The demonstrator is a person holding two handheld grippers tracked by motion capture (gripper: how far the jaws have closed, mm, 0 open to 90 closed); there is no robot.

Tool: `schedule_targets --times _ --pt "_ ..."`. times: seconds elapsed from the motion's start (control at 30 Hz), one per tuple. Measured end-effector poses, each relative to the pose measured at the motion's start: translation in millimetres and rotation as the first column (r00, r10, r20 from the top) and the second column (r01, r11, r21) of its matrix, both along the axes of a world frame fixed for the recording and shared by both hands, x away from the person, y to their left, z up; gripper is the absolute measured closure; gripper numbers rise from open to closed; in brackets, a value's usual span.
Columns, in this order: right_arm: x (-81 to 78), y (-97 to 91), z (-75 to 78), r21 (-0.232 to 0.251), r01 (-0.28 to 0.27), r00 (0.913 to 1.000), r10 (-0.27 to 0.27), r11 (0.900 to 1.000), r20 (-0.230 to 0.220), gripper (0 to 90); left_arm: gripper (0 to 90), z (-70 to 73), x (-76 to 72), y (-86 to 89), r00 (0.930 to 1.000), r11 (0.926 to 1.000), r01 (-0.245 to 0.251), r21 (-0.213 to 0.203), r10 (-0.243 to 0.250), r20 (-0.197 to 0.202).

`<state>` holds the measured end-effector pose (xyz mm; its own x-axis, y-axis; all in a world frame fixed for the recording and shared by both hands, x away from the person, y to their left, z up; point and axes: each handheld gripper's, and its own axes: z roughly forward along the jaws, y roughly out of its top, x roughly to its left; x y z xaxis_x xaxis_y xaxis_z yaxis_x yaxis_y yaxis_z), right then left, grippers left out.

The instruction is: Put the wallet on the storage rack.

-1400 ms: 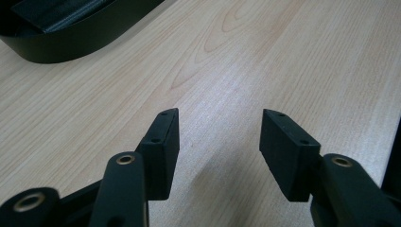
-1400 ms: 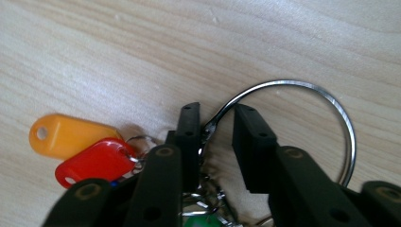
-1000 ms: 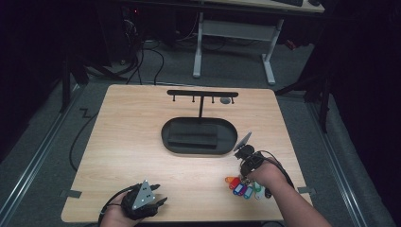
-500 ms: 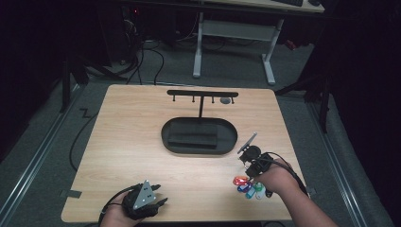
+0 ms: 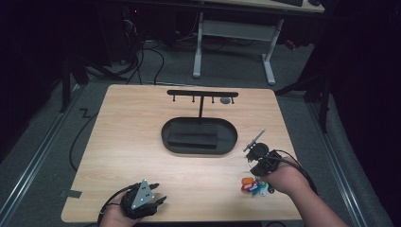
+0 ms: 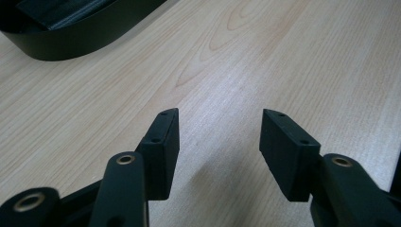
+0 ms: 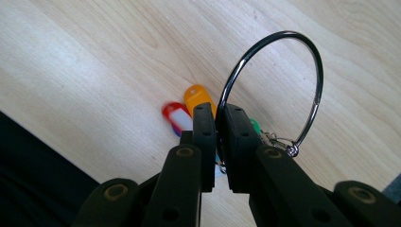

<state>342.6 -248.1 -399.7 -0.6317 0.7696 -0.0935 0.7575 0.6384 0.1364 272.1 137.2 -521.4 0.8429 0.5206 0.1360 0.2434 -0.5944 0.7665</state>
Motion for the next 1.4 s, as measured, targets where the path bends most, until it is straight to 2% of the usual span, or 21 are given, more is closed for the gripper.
schedule_targets --times 0.4,0.87,1.03,1.27,1.4 --pt "0.3 -0.7 31.5 -0.011 -0.032 0.9981 0.032 0.9994 0.052 84.8 48.8 -1.1 1.8 3.1 0.9999 0.9998 -0.015 -0.008 0.015 -0.007" --pt "-1.0 6.8 46.9 -0.047 -0.039 0.9960 0.043 0.9981 0.078 84.7 48.8 -0.2 1.7 4.0 0.9998 0.9998 -0.018 -0.010 0.018 0.006" --pt "-0.7 7.1 56.8 -0.049 -0.039 0.9951 0.043 0.9981 0.088 84.7 49.2 1.6 4.3 8.8 0.9979 0.9980 -0.057 -0.027 0.058 0.029" --pt "2.1 7.8 66.3 -0.042 -0.035 0.9939 0.039 0.9985 0.103 84.7 49.2 0.2 11.0 19.4 0.9940 0.9934 -0.107 -0.041 0.108 0.017" --pt "6.2 10.4 68.0 -0.034 -0.043 0.9937 0.046 0.9985 0.102 84.8 49.5 2.0 10.7 23.5 0.9921 0.9911 -0.122 -0.054 0.123 0.026"
